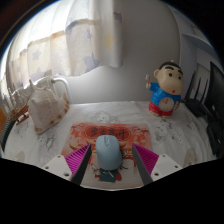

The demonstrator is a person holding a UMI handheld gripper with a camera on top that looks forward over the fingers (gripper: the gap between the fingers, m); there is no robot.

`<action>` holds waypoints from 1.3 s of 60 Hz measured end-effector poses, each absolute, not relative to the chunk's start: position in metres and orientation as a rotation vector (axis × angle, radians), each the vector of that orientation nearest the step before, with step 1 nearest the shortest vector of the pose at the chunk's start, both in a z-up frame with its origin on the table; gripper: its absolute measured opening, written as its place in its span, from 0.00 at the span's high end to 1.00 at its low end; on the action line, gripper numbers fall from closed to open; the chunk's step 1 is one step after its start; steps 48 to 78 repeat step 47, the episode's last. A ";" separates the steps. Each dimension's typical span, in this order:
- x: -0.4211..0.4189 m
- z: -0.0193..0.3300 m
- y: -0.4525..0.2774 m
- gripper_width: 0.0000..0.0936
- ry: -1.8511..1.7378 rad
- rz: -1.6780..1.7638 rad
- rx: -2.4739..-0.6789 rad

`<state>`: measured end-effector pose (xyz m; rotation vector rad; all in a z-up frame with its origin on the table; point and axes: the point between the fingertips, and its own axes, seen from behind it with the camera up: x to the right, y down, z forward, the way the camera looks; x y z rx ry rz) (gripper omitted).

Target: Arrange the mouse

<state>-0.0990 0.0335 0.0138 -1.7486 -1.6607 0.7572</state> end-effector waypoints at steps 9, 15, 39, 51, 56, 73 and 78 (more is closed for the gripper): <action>-0.015 0.083 0.027 0.09 -1.630 0.757 -1.782; 0.062 0.119 0.020 0.09 -1.636 0.709 -1.811; 0.189 0.166 0.006 0.10 -1.593 0.638 -1.811; 0.185 0.169 -0.001 0.10 -1.606 0.648 -1.791; 0.185 0.169 -0.001 0.10 -1.606 0.648 -1.791; 0.185 0.169 -0.001 0.10 -1.606 0.648 -1.791; 0.185 0.169 -0.001 0.10 -1.606 0.648 -1.791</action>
